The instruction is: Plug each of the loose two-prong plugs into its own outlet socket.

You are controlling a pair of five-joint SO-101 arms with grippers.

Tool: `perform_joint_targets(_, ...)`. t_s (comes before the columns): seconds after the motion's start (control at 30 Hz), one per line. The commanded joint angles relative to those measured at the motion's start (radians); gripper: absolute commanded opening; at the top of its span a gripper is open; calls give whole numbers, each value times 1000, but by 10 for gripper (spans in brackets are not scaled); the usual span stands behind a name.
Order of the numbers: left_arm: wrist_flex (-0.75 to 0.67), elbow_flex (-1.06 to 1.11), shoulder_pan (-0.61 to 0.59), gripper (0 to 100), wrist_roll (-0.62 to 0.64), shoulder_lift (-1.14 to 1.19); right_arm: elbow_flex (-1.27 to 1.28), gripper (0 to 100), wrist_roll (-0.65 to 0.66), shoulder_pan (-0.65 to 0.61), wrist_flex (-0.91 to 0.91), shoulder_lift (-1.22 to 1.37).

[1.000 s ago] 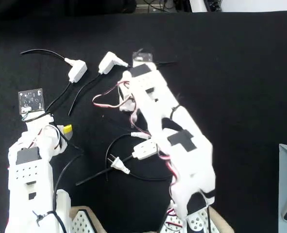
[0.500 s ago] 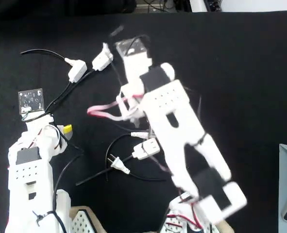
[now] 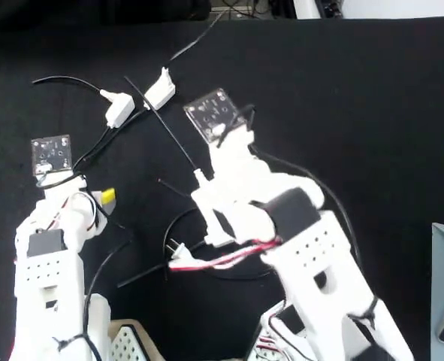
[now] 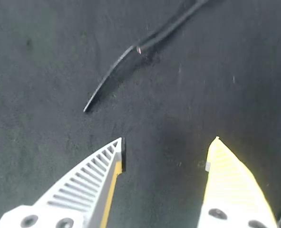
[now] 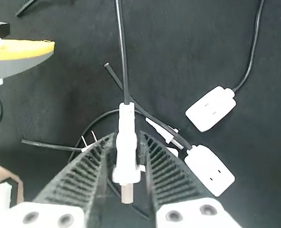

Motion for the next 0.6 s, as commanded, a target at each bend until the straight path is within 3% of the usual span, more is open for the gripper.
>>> perform_joint_targets(0.0,29,-76,31,282,101,-137,108,11,6,-17,-127,-111)
perform_joint_targets(0.13,127,-105,117,284,173,-321,214,11,6,-38,-269,-188)
perform_joint_targets(0.33,130,-71,226,281,242,-577,357,11,8,-89,-446,-272)
perform_joint_targets(0.57,137,-24,260,280,245,-674,443,11,8,-195,-526,-329)
